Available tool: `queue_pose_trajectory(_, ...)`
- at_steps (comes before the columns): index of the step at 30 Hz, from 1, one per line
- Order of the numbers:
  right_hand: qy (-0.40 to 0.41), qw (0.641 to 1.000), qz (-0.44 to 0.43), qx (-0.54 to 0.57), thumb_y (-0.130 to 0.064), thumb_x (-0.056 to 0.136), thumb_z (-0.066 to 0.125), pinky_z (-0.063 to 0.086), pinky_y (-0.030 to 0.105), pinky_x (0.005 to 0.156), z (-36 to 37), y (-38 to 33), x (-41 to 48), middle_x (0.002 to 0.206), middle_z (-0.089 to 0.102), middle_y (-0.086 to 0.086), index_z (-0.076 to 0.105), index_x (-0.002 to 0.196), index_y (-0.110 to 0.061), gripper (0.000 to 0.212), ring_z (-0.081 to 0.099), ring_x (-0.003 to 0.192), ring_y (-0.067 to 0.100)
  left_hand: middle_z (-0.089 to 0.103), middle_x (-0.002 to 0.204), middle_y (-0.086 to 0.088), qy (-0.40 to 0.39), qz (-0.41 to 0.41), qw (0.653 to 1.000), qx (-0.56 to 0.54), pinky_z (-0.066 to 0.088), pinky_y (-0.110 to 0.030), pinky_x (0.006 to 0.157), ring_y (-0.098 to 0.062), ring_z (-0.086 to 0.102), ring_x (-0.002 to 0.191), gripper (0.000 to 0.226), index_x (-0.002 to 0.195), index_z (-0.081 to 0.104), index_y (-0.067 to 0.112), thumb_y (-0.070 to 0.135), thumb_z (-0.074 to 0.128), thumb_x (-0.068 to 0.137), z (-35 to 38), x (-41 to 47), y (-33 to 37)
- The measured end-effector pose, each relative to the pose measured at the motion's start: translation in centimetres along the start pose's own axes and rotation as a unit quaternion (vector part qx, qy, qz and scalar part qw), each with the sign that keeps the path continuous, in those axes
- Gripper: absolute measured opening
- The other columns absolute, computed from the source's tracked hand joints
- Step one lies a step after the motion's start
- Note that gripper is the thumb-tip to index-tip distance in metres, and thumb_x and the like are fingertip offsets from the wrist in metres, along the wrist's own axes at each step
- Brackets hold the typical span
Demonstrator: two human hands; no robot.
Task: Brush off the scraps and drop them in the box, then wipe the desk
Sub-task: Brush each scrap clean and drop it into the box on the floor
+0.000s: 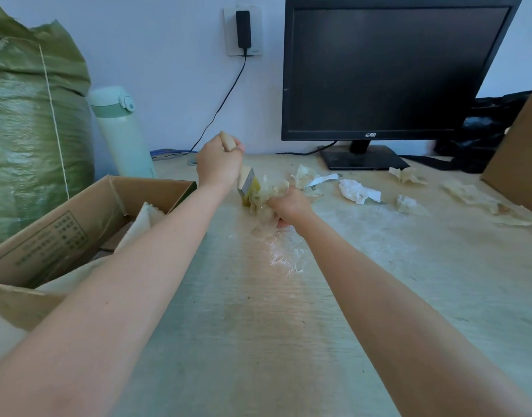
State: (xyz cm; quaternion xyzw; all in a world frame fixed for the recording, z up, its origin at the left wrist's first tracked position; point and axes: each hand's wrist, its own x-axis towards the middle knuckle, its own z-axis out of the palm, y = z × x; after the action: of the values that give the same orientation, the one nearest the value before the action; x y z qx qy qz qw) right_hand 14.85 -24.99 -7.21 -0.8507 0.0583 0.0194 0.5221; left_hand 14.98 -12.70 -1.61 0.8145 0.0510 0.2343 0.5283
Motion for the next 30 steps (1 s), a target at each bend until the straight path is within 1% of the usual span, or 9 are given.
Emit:
queue_pose_trajectory(4,-0.014,0.998,0.009,0.058,-0.009,0.085,0.049,0.051,0.049,0.091,1.0,-0.4,-0.4,0.102,0.058,0.016,0.051,0.106,-0.008,0.021,0.06,0.107,0.038,0.05,0.069,0.012,0.02,-0.044,0.997,-0.065,0.052,-0.045,0.09,-0.023,0.057,0.087,0.025,0.064,0.052,0.029,0.015,0.053,0.085,0.2,-0.7,0.2)
queue_pose_trajectory(7,-0.008,0.997,0.019,0.075,-0.013,0.085,0.048,0.05,0.048,0.092,1.3,-0.6,-0.5,0.111,0.062,0.017,0.053,0.109,-0.001,0.027,0.06,0.106,0.038,0.052,0.072,0.011,0.028,-0.075,0.99,-0.116,0.052,-0.044,0.092,-0.026,0.061,0.096,0.023,0.064,0.053,0.029,0.015,0.053,0.083,-0.2,-0.9,0.8)
queue_pose_trajectory(10,0.006,0.995,0.025,0.092,-0.012,0.086,0.047,0.051,0.046,0.092,0.8,-0.7,-0.9,0.118,0.06,0.018,0.048,0.123,-0.006,0.038,0.06,0.107,0.035,0.054,0.074,0.01,0.027,-0.08,0.986,-0.145,0.052,-0.044,0.093,-0.028,0.063,0.101,0.024,0.064,0.054,0.027,0.013,0.053,0.083,-0.6,-0.8,1.7)
queue_pose_trajectory(15,0.01,0.994,0.016,0.104,-0.012,0.085,0.048,0.055,0.046,0.087,-0.8,-0.7,-1.7,0.113,0.062,0.014,0.049,0.128,-0.008,0.042,0.062,0.105,0.031,0.055,0.076,0.008,0.022,-0.069,0.983,-0.17,0.052,-0.044,0.092,-0.029,0.063,0.102,0.022,0.066,0.054,0.026,0.012,0.054,0.083,-0.6,-1.5,3.3)
queue_pose_trajectory(19,0.036,0.995,0.016,0.092,-0.011,0.085,0.046,0.056,0.045,0.086,-3.5,-0.4,-3.0,0.102,0.062,0.014,0.055,0.113,-0.006,0.029,0.063,0.095,0.03,0.058,0.078,0.006,0.014,-0.071,0.979,-0.19,0.054,-0.042,0.09,-0.029,0.064,0.1,0.023,0.066,0.054,0.026,0.011,0.054,0.083,0.6,-2.7,4.9)
queue_pose_trajectory(22,0.065,0.993,0.024,0.1,-0.01,0.086,0.047,0.056,0.042,0.085,-6.1,0.5,-4.2,0.082,0.058,0.006,0.052,0.088,-0.01,0.005,0.06,0.077,0.022,0.058,0.077,0.004,-0.001,-0.071,0.975,-0.209,0.057,-0.04,0.085,-0.029,0.066,0.098,0.025,0.065,0.053,0.026,0.011,0.053,0.085,1.9,-4.3,6.3)
queue_pose_trajectory(26,0.099,0.989,0.05,0.1,-0.01,0.085,0.05,0.056,0.041,0.084,-9.5,2.2,-5.8,0.081,0.056,0.006,0.054,0.09,-0.008,0.006,0.058,0.075,0.023,0.059,0.086,-0.001,-0.025,-0.073,0.969,-0.234,0.057,-0.03,0.071,-0.028,0.065,0.097,0.025,0.066,0.053,0.026,0.01,0.052,0.086,3.9,-6.8,8.3)
queue_pose_trajectory(28,0.116,0.986,0.055,0.102,-0.009,0.084,0.051,0.055,0.042,0.083,-11.2,3.1,-6.7,0.071,0.054,0.005,0.052,0.077,-0.009,0.008,0.057,0.067,0.021,0.06,0.092,-0.005,-0.042,-0.072,0.967,-0.241,0.057,-0.03,0.071,-0.028,0.065,0.098,0.023,0.068,0.053,0.025,0.01,0.053,0.086,5.0,-8.2,9.3)
queue_pose_trajectory(30,0.127,0.984,0.067,0.107,-0.007,0.083,0.053,0.056,0.042,0.083,-12.9,4.1,-7.8,0.068,0.053,0.004,0.051,0.076,-0.01,0.008,0.056,0.064,0.02,0.06,0.092,-0.006,-0.06,-0.071,0.965,-0.247,0.058,-0.03,0.07,-0.029,0.065,0.099,0.022,0.069,0.053,0.023,0.01,0.053,0.086,6.0,-9.5,10.1)
